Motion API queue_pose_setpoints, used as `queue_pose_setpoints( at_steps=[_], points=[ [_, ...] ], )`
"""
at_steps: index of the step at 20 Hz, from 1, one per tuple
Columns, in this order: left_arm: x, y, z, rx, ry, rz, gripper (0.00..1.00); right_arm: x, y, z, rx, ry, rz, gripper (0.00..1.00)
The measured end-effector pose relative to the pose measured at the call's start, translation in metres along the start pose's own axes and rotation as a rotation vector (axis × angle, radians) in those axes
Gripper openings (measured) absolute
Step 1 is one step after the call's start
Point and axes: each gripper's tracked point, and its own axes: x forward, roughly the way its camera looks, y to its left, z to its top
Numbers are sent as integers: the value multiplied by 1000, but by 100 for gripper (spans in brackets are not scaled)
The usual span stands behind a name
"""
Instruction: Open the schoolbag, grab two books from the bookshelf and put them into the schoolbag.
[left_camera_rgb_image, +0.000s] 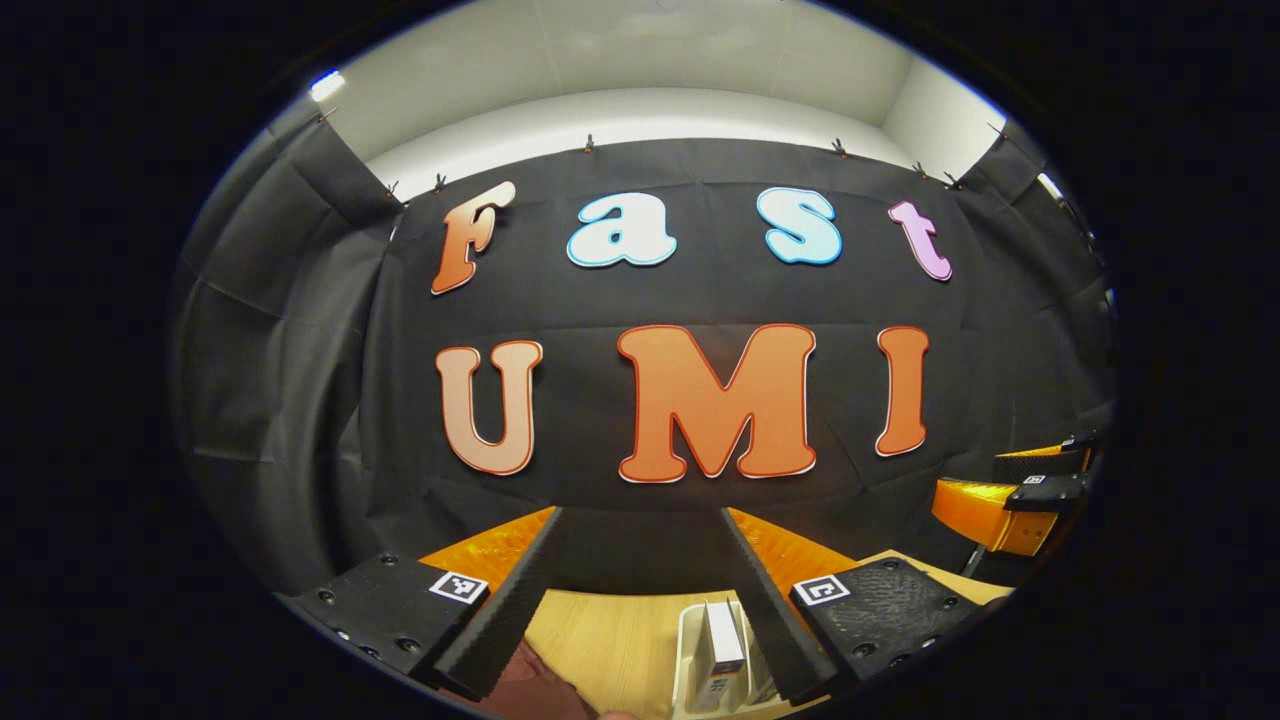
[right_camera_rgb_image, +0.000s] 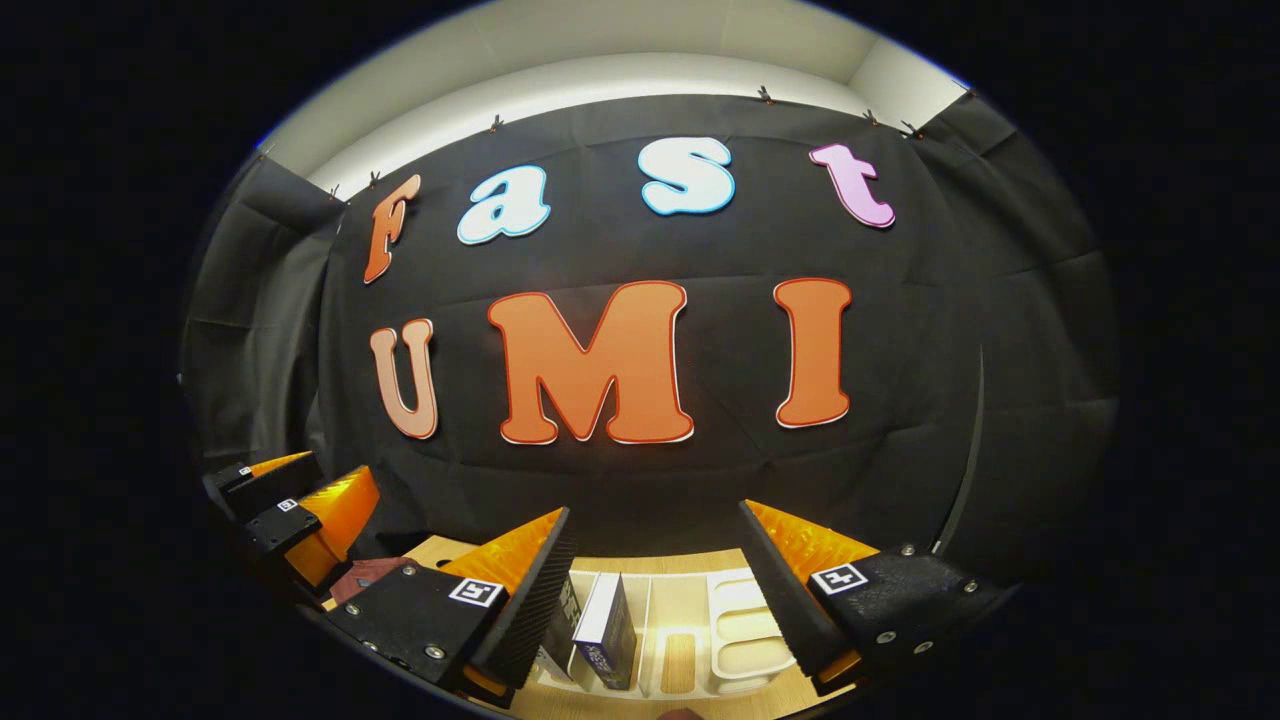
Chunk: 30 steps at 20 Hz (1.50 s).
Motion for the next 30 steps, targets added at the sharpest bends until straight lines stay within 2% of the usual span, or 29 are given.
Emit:
queue_pose_setpoints(
  at_steps=[11,14,17,21,23,24,26,30],
  points=[
    [-7,1,-7,11,22,6,95,-5,4,-2,2,-5,26,96],
    [-8,0,-20,23,44,-15,95,-6,3,-6,-9,4,29,96],
    [-8,14,-43,50,98,7,95,-3,0,-13,2,23,27,96],
    [-9,27,-82,133,183,-24,96,2,-5,-28,-4,72,23,96],
    [-9,43,-107,218,237,-9,96,3,-10,-31,-8,76,16,96],
    [-11,50,-120,255,264,-5,100,4,-12,-32,-13,76,12,96],
    [-17,60,-148,316,332,3,96,5,-17,-34,-18,78,5,96],
    [-35,78,-207,423,483,7,98,8,-25,-44,-19,98,-15,96]
  ],
)
